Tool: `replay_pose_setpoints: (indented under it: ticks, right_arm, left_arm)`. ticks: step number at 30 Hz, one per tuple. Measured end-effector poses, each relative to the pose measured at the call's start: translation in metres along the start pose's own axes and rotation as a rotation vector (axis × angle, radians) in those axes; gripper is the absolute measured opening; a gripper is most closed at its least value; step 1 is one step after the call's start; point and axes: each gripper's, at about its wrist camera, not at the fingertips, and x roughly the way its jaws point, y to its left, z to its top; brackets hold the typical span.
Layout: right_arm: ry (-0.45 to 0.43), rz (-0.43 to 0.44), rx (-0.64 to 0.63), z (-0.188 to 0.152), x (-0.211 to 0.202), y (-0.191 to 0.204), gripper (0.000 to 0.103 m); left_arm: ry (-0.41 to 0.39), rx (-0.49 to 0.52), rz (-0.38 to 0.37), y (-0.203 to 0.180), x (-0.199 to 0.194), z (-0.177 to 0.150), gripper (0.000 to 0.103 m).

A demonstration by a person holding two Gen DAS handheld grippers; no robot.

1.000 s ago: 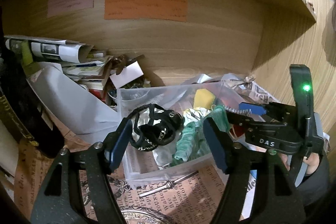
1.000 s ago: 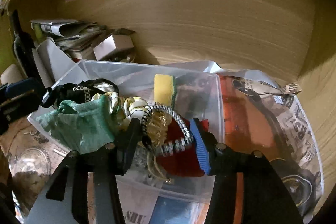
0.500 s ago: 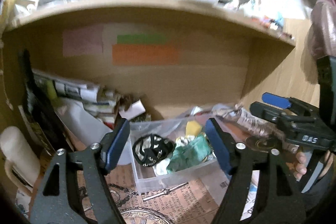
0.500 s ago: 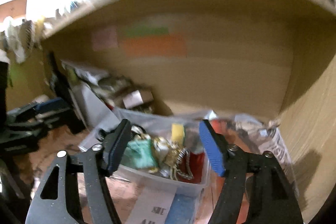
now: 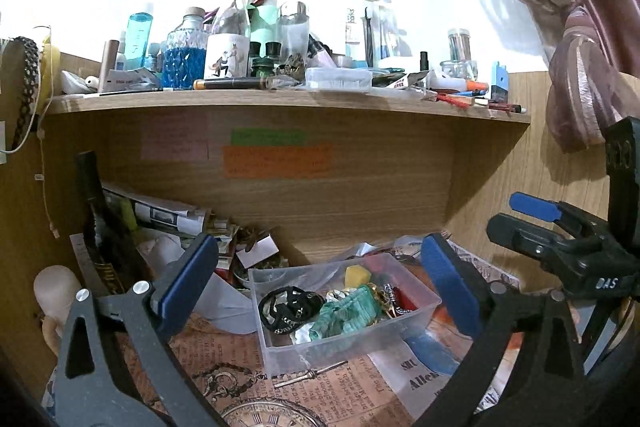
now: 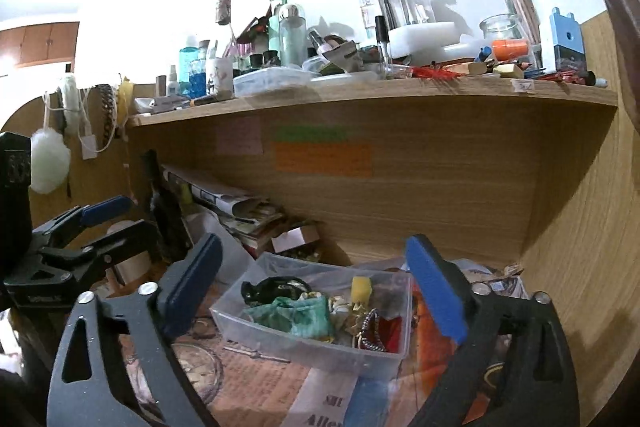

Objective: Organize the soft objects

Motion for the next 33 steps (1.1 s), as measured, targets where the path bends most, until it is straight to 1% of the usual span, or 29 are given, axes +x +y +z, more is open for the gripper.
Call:
replay_pose_setpoints:
  ticks: [4,11,33]
  right_arm:
    - [-0.01,-0.003,-0.001,-0.002,-0.007,0.004,0.103]
    - [-0.006,-0.01,0.001,-0.005,-0.007,0.009,0.103]
    - [-0.004,-0.012,0.02,-0.008,-0.006,0.005,0.103]
  left_arm:
    - [0.005,-0.003,0.002,-0.003,-0.003,-0.002,0.103]
    - [0.014,-0.003,0.006,-0.003,-0.001,-0.005,0.103]
    - [0.034,-0.003,0.01,0.0,0.009,-0.01,0.103]
